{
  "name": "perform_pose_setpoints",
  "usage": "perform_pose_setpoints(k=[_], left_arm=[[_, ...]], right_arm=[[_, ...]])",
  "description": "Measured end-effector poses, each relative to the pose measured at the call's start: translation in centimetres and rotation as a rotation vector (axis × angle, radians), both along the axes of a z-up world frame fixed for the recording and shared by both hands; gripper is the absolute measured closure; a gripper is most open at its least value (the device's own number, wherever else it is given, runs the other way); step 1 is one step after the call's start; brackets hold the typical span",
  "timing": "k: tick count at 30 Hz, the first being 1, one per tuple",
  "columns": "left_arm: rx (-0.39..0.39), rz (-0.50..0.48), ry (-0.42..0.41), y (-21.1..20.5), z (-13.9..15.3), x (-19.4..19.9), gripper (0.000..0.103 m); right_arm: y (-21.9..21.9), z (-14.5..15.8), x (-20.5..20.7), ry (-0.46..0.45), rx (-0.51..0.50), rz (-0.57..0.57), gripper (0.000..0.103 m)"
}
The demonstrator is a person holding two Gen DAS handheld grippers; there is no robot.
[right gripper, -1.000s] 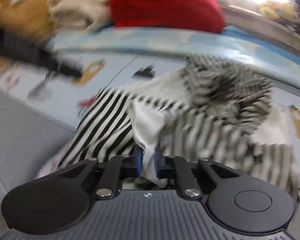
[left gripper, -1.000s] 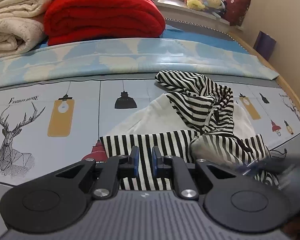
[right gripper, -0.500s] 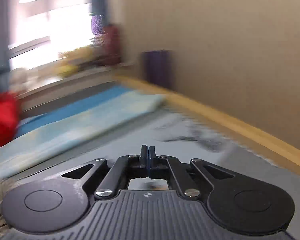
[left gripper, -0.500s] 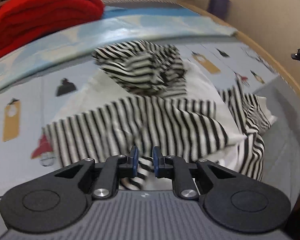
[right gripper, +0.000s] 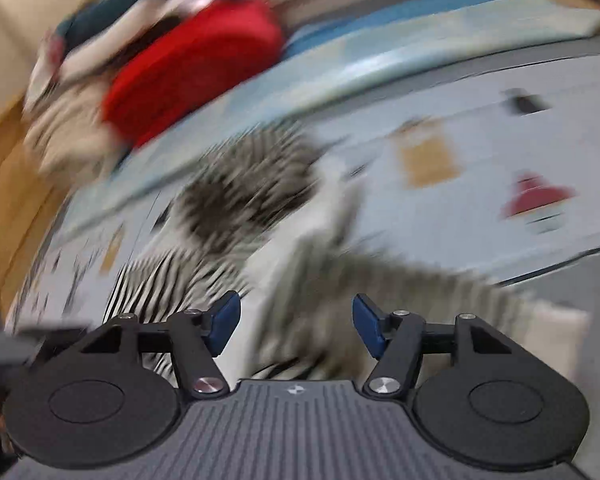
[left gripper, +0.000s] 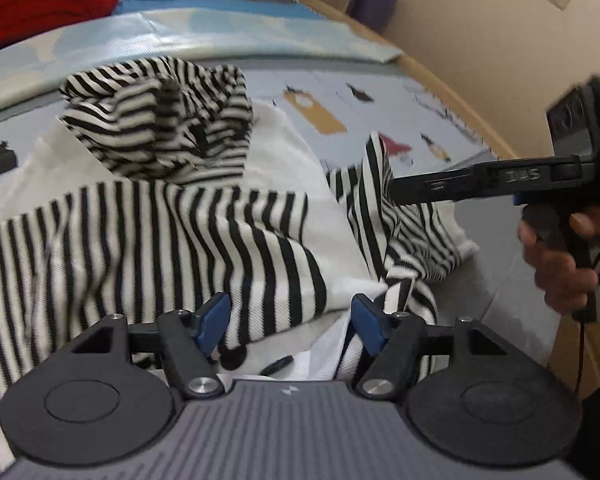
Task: Fold small clothes
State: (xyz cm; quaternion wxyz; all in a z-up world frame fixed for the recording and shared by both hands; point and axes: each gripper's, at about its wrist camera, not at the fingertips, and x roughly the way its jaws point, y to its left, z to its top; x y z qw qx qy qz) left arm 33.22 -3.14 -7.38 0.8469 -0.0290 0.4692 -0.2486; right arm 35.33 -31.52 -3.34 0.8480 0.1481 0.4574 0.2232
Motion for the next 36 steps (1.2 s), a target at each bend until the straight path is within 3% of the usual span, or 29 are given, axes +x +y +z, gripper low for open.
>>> perform_pose_setpoints(k=[3,4,5,6,7,8,9,10,14,16,19,23,25,27,28,31,36], left_arm=[[-0.005,0.037,0.024,-0.3,-1.2,0.3,0.031],[-0.009,0.048,0.03,-0.2,-1.5,0.5,0.036],[-0.008,0.05,0.038,-0.3,-1.7,0.7,0.048],[0.0,0.036,0.045,-0.3,-1.9,0.8,0.058],[0.015,0.022,0.039,-0.5,-1.9,0.9,0.075],[0.036,0.01,0.023,-0.5,-1.6,0.9,0.082],[0.037,0.008,0.012,-0.1,-1.0,0.9,0.084],[0.02,0.02,0.008,0.7,-0.3,1.1,0.091],[-0.075,0.146,-0.033,6.4,3.9,2.3,0.095],[-0.067,0.259,-0.091,10.6,6.0,2.5,0.098],[-0.078,0.48,-0.116,18.6,8.0,2.8,0.098],[0.003,0.724,-0.204,28.1,10.1,1.5,0.098],[0.059,0.899,-0.252,33.7,11.2,0.3,0.098],[0.125,1.076,-0.265,38.9,11.4,-1.1,0.102],[0.119,1.134,-0.249,41.3,11.0,-1.9,0.102],[0.075,1.215,-0.187,45.2,8.9,-3.1,0.102],[0.081,1.139,-0.142,45.5,7.8,-2.2,0.101]], right_arm=[[3.8,-1.5,0.4,0.027,-0.084,0.016,0.039],[4.5,-1.9,0.5,0.032,-0.107,0.005,0.04],[5.2,-2.5,0.8,0.039,-0.132,-0.01,0.042],[5.8,-3.0,1.1,0.048,-0.177,-0.019,0.052],[5.7,-3.5,1.4,0.052,-0.215,-0.035,0.064],[5.1,-4.5,1.5,0.055,-0.227,-0.06,0.071],[4.6,-4.3,1.8,0.069,-0.215,-0.097,0.091],[4.2,-3.8,1.7,0.074,-0.206,-0.127,0.095],[2.0,-1.0,2.1,0.027,-0.125,-0.21,0.097],[0.6,0.7,2.3,-0.017,-0.125,-0.263,0.098],[-3.1,2.6,3.0,-0.06,-0.14,-0.404,0.098],[-8.3,3.5,3.7,-0.105,-0.3,-0.604,0.098],[-11.0,3.6,3.7,-0.125,-0.36,-0.703,0.098],[-13.0,3.0,3.8,-0.123,-0.396,-0.768,0.098],[-13.6,2.5,4.0,-0.113,-0.401,-0.787,0.098],[-14.6,0.6,4.1,-0.076,-0.429,-0.813,0.098],[-11.5,-2.0,5.3,-0.096,-0.477,-0.633,0.096]])
